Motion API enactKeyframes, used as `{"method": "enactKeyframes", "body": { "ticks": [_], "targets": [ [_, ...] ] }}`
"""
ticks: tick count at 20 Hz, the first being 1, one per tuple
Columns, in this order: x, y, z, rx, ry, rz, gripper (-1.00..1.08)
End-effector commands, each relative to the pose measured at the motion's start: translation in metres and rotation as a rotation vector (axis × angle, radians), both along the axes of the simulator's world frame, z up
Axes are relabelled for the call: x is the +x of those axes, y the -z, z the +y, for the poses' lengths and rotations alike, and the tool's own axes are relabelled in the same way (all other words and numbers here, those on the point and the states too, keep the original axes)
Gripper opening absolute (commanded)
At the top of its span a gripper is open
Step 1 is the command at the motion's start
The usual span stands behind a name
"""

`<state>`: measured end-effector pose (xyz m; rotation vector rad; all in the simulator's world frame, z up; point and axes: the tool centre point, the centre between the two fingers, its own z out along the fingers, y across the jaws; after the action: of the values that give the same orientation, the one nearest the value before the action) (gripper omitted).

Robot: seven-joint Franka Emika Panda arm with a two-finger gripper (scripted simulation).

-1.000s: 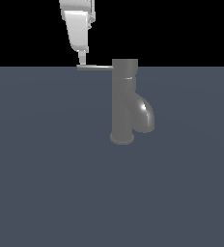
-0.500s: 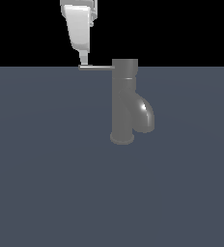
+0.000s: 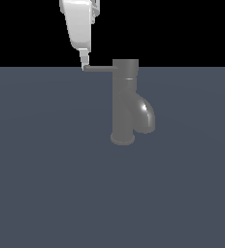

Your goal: Turn on the faucet by rotating a designated handle.

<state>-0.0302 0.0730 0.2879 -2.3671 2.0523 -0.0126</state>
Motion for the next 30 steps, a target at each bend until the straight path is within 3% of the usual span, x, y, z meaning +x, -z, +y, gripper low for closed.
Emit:
{"method": "enactKeyframes", "body": {
  "ticks": [1,27,30],
  "targets": [
    [0.000,0.000,0.000,0.000,0.000,0.000,-1.00],
    [-0.062,0.004,-0.089,-0.001,0.003,0.011,-1.00],
    [-0.056,0.000,-0.085,-0.002,-0.009,0.002,-1.00]
  ]
}}
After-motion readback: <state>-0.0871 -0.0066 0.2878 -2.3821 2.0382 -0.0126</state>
